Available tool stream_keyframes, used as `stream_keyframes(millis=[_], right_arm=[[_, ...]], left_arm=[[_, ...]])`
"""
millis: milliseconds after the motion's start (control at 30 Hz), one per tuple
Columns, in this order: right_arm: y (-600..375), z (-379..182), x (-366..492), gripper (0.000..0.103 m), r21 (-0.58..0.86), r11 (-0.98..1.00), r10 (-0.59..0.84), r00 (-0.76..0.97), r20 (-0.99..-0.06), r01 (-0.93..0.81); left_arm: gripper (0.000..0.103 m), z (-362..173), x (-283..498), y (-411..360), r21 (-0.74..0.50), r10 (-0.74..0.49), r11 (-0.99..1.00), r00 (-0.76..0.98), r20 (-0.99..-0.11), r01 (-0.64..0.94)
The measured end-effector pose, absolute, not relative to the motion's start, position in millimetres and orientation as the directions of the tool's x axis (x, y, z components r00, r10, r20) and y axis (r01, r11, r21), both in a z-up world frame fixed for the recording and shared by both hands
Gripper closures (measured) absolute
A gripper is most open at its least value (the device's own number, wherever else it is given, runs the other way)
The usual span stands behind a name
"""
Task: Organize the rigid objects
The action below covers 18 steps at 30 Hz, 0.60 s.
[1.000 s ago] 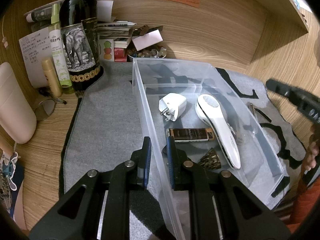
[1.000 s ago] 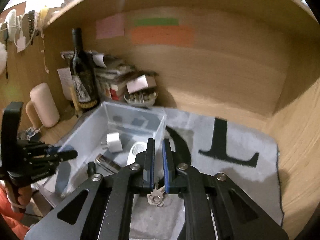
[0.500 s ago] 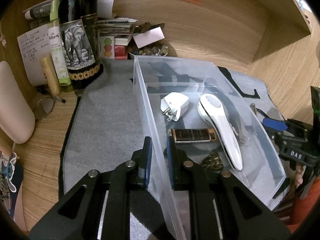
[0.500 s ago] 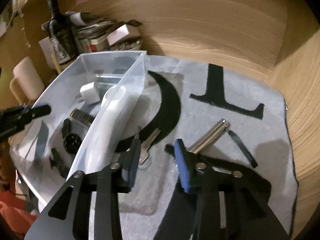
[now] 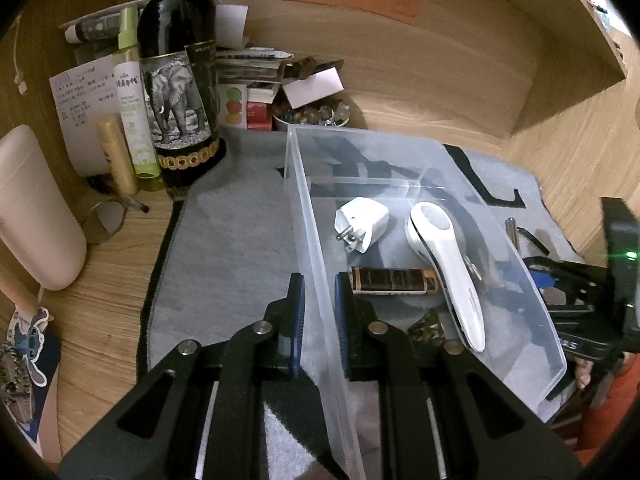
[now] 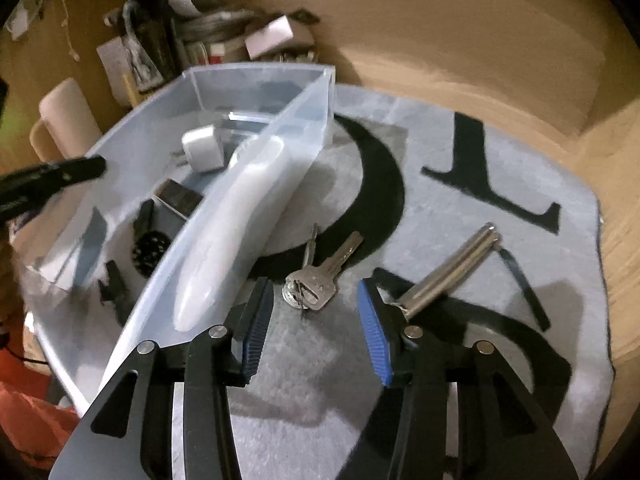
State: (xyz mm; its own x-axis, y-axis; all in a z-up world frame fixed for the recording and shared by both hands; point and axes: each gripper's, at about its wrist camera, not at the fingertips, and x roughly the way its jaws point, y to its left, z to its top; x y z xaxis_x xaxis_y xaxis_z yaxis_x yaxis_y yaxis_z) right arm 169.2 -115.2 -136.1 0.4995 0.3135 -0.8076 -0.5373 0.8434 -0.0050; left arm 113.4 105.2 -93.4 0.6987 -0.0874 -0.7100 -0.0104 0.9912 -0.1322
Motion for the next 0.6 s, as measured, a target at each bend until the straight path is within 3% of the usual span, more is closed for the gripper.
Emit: stream_keyframes(millis=[200,333,600], right_arm=[[-110,-151,181,0.063,-0.003,0.845,0.297,0.474,-0.829,-0.535],[-109,-151,180,0.077,-0.022,0.842,0.295,0.495,-0.817,-0.539],[-113,-147,172,0.078,-0.063,0.853,0.271,0.544,-0.794,-0.517]], left_arm=[[0.087,-92,112,106,-0.134,-0.093,0.991,0.702,-0.706,-0.003],[0.087,-92,112,107,-0.135,-0.095,0.991,0.703,-0.705,-0.002],[0.090,-87,105,100,-0.120,-0.084,0.993,0.722,-0.687,0.001]])
